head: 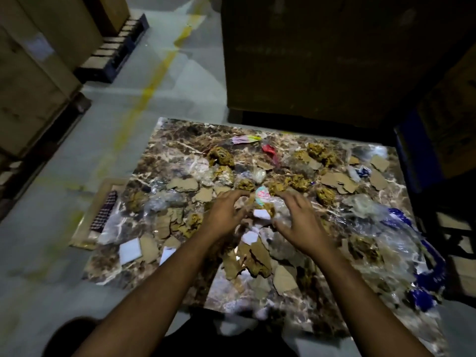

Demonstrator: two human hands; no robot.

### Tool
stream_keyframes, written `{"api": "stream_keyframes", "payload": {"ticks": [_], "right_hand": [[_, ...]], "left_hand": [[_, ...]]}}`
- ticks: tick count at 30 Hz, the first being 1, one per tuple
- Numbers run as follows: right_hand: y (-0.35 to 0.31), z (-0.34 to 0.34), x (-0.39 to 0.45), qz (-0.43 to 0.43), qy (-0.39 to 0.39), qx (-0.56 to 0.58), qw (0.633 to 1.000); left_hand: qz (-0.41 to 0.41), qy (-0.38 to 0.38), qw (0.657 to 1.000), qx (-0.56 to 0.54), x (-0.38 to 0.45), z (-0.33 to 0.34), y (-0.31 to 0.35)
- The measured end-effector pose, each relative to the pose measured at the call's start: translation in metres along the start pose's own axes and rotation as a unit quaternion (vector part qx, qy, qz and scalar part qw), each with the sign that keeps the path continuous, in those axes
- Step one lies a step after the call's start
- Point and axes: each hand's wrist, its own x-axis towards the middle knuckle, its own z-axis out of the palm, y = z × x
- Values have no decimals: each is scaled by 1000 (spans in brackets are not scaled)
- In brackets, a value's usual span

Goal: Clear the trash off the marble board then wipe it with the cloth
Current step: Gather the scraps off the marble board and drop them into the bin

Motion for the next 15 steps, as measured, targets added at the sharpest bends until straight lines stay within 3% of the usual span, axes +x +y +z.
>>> {"api": "stream_keyframes", "payload": {"ticks": [7, 12, 15], "right_hand": [[-114, 55, 62, -149, -71, -4, 986], [-198, 112, 115, -174, -136, -103, 970], [-228, 142, 142, -159, -184, -167, 956]], "left_hand": [[-41, 38, 997, 53, -23, -96, -88], [-80, 79, 992, 53, -42, -161, -167], [-93, 16, 993, 75, -46, -184, -200]]}}
